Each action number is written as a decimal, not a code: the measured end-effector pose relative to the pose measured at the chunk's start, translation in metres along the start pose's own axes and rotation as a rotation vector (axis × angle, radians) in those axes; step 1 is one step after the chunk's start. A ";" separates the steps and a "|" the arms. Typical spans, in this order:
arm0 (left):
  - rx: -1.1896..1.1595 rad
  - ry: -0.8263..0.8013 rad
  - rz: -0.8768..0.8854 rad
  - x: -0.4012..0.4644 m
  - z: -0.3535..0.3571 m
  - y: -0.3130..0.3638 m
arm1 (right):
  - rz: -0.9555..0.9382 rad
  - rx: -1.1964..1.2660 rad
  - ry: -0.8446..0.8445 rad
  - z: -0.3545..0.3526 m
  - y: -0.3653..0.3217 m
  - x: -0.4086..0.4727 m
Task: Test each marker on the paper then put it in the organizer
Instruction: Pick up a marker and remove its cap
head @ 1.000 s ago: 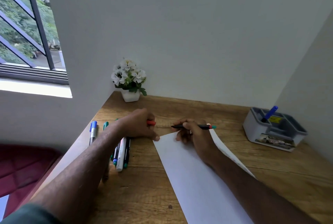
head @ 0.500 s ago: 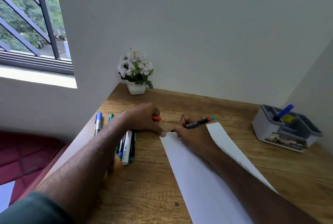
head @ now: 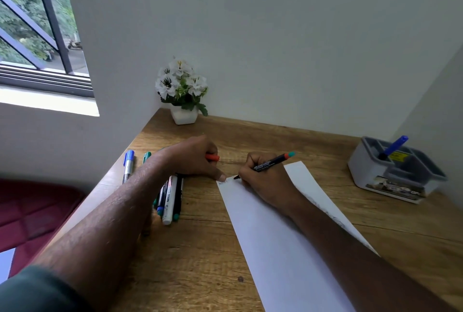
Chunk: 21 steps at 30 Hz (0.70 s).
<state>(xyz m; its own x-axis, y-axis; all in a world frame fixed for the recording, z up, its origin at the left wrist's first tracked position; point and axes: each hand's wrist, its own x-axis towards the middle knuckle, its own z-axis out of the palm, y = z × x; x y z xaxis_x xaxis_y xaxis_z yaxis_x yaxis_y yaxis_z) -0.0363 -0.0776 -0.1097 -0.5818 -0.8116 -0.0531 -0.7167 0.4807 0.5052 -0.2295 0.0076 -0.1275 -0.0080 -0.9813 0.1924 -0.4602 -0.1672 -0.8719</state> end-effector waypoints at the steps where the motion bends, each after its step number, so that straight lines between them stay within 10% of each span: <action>1: 0.000 0.001 0.002 0.000 0.000 0.000 | -0.006 -0.007 0.003 0.000 0.001 0.000; 21: -0.010 -0.001 -0.020 0.000 0.001 0.001 | -0.017 -0.024 0.025 0.004 0.004 0.001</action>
<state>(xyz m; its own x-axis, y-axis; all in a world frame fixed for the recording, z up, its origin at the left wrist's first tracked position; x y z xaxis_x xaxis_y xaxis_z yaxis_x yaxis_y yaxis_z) -0.0372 -0.0773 -0.1102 -0.5683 -0.8203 -0.0642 -0.7240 0.4614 0.5127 -0.2282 0.0056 -0.1322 -0.0220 -0.9756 0.2186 -0.4817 -0.1812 -0.8574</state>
